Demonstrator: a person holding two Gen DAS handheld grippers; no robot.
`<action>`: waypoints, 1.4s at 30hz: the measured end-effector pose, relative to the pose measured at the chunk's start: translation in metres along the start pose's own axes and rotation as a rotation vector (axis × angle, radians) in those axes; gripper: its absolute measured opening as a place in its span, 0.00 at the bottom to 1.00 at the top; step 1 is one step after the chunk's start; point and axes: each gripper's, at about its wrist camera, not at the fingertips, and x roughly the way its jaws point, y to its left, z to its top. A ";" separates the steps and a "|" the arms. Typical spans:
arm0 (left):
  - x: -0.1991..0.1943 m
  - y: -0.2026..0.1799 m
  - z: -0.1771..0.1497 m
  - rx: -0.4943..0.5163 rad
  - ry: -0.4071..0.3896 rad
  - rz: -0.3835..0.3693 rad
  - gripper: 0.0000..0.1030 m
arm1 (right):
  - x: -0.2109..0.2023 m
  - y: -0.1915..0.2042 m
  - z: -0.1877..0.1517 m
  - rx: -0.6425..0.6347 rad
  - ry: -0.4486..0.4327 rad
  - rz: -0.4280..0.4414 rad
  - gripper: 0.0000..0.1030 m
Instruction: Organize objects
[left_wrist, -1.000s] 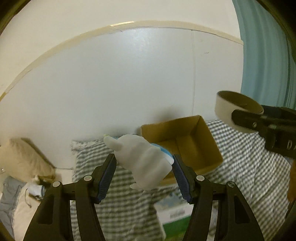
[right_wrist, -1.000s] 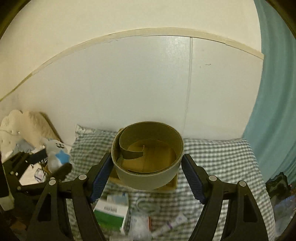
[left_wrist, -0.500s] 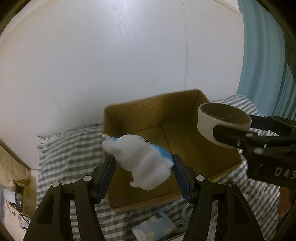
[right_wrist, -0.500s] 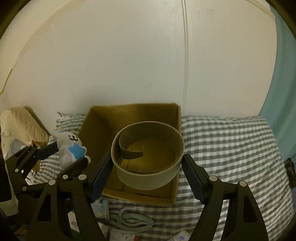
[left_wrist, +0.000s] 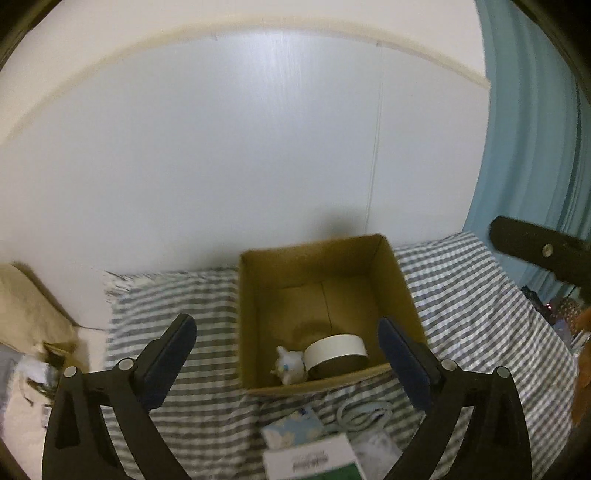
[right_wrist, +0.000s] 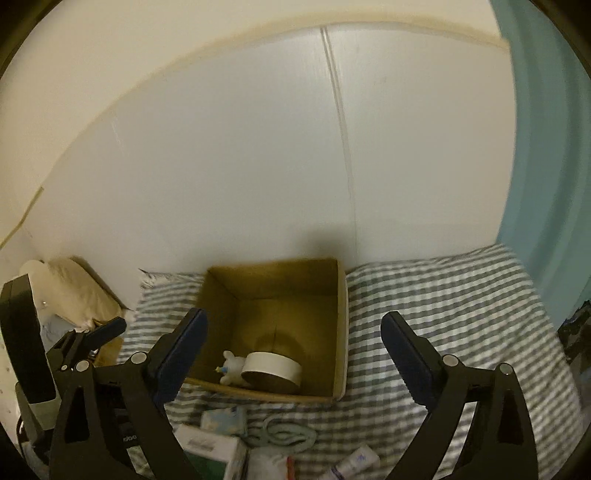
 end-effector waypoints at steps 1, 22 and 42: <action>-0.019 0.002 -0.002 0.007 -0.014 0.011 0.99 | -0.018 0.004 0.003 -0.016 -0.011 -0.009 0.92; -0.116 0.046 -0.169 -0.062 0.062 0.199 1.00 | -0.075 0.069 -0.152 -0.120 0.168 -0.025 0.92; -0.046 0.068 -0.219 -0.193 0.285 0.213 1.00 | 0.049 0.071 -0.262 -0.157 0.536 -0.029 0.77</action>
